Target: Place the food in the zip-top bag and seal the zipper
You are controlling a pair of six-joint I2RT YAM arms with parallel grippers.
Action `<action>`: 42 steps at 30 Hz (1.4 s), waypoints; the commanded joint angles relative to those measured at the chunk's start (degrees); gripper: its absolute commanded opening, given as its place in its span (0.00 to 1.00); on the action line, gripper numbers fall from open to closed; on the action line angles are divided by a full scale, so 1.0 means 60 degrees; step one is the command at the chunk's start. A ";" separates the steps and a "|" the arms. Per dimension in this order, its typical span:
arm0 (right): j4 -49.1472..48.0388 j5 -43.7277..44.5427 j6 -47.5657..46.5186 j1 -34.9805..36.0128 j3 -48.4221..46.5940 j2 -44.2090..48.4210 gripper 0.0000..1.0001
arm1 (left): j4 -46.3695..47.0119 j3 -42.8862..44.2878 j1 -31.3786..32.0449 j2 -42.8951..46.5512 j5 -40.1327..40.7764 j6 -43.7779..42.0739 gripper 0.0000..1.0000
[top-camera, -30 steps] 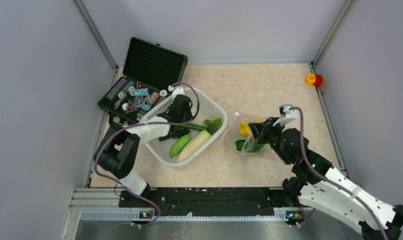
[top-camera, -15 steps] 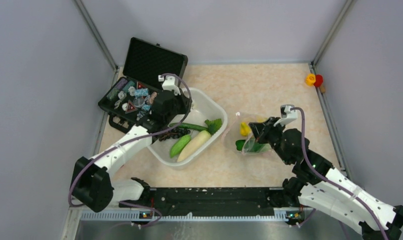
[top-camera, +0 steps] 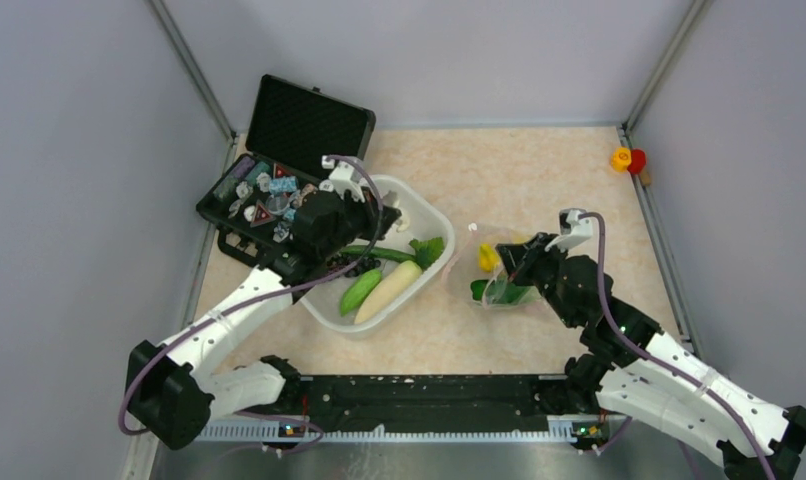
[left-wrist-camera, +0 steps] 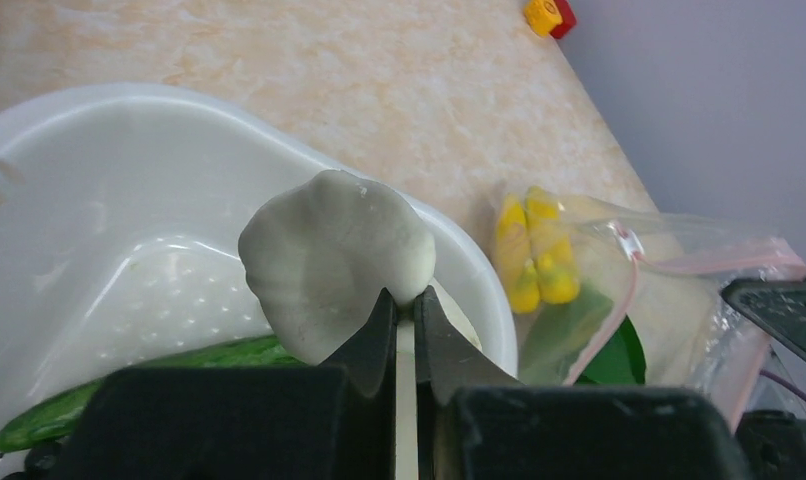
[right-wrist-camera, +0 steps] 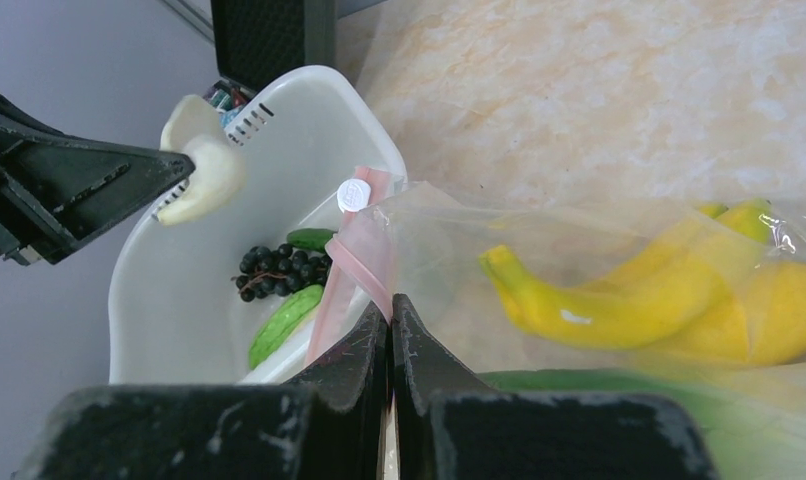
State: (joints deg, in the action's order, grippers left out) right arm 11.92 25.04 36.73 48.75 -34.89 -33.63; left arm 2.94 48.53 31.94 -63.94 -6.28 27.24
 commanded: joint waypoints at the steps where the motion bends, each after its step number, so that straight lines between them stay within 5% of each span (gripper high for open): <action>1: -0.0347 0.0089 0.0247 0.0114 -0.0031 0.0007 0.00 | 0.0350 0.0428 0.0636 0.0209 -0.0443 -0.0192 0.00; 21: -0.0654 -0.0202 0.0164 0.0107 0.0037 0.0421 0.00 | 0.0065 0.1134 0.3293 -0.0435 0.0882 -0.1630 0.00; 33: -0.0720 -0.0165 0.0265 0.0107 0.0022 0.0247 0.00 | 0.0774 0.0897 0.4694 -0.0566 -0.0112 -0.2586 0.00; 42: -0.0973 -0.0952 -0.0019 0.0107 -0.0379 0.0074 0.00 | 0.0173 0.1835 0.4962 -0.2006 -0.0461 -0.3724 0.00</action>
State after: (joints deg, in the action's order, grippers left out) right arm 9.10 21.67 37.52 48.75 -34.17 -33.19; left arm 4.16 54.70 61.08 -72.73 -8.16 10.15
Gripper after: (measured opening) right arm 0.004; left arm 0.021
